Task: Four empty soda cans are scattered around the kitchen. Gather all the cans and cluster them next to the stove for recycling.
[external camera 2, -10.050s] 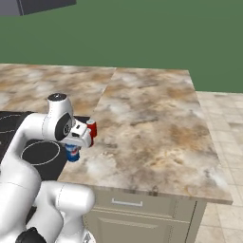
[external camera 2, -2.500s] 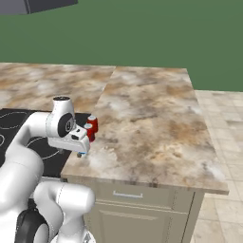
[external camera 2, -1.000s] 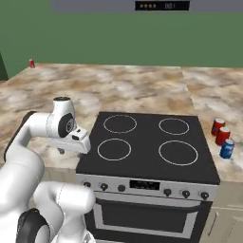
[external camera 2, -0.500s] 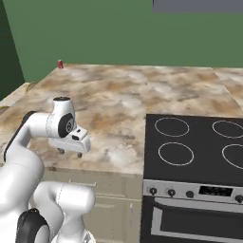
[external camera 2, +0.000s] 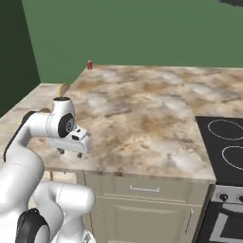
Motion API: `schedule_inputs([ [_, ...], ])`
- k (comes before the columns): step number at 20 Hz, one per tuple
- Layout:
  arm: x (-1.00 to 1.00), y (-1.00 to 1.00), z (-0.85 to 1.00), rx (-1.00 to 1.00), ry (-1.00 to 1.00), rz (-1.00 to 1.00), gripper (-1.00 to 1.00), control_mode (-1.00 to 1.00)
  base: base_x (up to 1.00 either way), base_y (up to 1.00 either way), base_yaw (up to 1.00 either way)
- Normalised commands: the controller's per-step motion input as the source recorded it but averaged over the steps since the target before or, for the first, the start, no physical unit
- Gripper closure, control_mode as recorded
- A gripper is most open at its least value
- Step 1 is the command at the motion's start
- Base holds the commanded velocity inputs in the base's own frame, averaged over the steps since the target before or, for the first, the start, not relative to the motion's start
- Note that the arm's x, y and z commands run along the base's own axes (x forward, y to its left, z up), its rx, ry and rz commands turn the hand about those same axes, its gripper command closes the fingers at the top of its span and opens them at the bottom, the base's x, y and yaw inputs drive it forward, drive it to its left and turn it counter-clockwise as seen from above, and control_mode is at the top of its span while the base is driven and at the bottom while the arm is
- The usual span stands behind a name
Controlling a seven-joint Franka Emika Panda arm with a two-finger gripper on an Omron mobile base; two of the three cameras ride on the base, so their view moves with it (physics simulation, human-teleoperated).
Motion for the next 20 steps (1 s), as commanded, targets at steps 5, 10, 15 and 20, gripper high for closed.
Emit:
schedule_inputs([
  [5,0.0,0.0,0.0,0.0,0.0,0.0,-1.0,1.0,0.0,1.0,0.0],
  [10,0.0,0.0,0.0,0.0,0.0,0.0,-1.0,1.0,0.0,1.0,0.0],
  [15,0.0,0.0,0.0,0.0,0.0,0.0,-1.0,1.0,0.0,1.0,0.0],
  [20,0.0,0.0,0.0,0.0,0.0,0.0,-1.0,1.0,0.05,1.0,-0.01],
])
